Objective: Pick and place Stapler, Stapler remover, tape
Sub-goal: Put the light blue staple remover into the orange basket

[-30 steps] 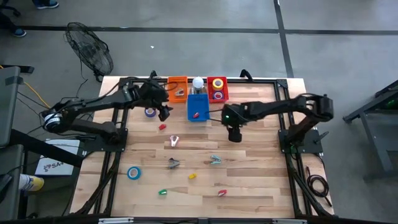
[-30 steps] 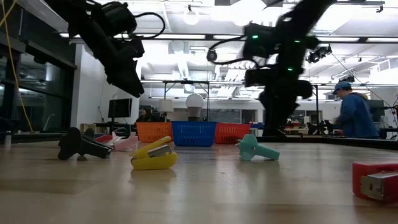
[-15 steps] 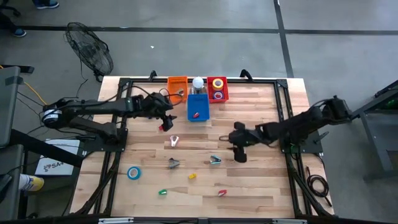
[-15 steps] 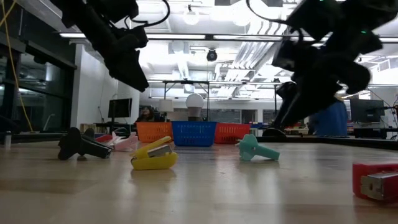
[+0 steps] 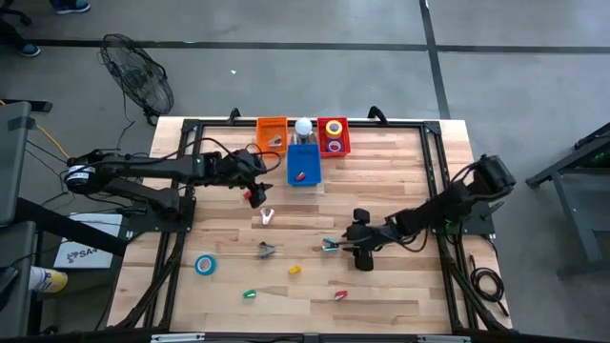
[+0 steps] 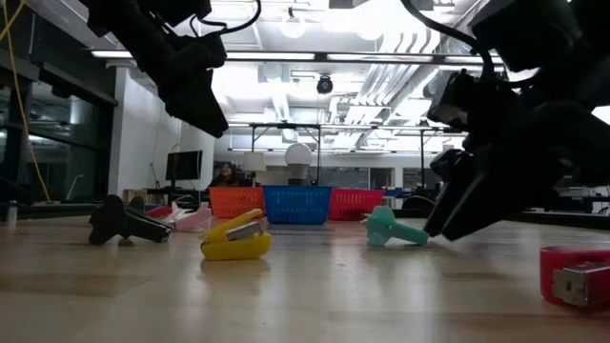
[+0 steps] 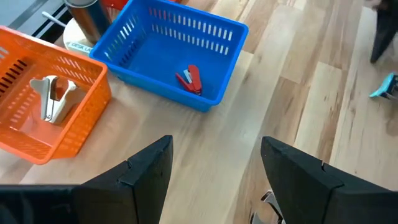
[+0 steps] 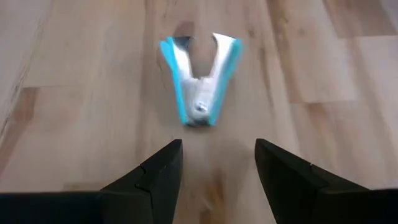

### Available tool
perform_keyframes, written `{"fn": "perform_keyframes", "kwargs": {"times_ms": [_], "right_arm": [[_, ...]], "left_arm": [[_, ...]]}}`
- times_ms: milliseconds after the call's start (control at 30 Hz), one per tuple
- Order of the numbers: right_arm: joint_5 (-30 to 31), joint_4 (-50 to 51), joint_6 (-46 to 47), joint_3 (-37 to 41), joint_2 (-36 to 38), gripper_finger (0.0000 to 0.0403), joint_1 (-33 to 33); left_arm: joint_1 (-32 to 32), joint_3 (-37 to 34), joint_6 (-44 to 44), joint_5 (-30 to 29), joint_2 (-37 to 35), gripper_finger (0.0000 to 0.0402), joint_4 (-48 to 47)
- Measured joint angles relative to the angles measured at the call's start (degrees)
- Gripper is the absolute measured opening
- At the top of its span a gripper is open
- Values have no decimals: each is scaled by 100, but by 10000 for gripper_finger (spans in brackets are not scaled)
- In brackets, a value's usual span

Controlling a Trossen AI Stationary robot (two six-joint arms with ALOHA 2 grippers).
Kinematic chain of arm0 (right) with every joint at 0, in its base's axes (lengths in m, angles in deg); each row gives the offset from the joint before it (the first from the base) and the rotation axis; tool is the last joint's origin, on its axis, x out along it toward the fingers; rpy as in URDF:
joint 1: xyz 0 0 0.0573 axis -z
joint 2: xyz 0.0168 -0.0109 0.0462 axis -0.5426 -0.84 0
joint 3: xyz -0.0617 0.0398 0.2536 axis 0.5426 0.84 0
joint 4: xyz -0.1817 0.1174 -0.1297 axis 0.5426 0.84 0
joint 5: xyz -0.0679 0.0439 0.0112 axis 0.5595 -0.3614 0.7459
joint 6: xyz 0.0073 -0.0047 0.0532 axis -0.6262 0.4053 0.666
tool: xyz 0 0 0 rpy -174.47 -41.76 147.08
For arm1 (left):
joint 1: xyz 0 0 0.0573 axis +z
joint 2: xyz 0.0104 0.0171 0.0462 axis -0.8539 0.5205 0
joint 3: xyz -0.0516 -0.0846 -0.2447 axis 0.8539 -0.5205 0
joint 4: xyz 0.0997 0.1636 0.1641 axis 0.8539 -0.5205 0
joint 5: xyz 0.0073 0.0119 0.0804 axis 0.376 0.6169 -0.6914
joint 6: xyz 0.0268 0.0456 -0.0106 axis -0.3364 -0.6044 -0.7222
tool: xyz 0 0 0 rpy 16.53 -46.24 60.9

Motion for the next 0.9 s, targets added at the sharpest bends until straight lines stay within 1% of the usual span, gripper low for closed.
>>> {"fn": "perform_keyframes", "kwargs": {"times_ms": [233, 367, 500, 600, 767, 800, 900], "right_arm": [[593, -159, -3, -452, -673, 193, -202], [654, -160, -28, -660, -881, 193, -191], [657, -120, -131, -701, -908, 189, -175], [670, -40, -139, -701, -911, 165, -175], [642, -17, -414, -704, -913, 89, -179], [644, -13, -510, -704, -913, 80, -170], [664, 2, -900, -701, -883, 80, -82]], "left_arm": [[0, 0, 40, 124, 0, 241, -22], [0, 0, 43, 140, 0, 241, -27], [0, 0, 43, 144, 0, 241, -41], [0, 0, 43, 154, 0, 241, -77], [2, 0, 34, 153, 0, 241, -127], [5, 0, 10, 152, 0, 241, -127], [15, 0, -141, 93, 0, 241, -123]]}}
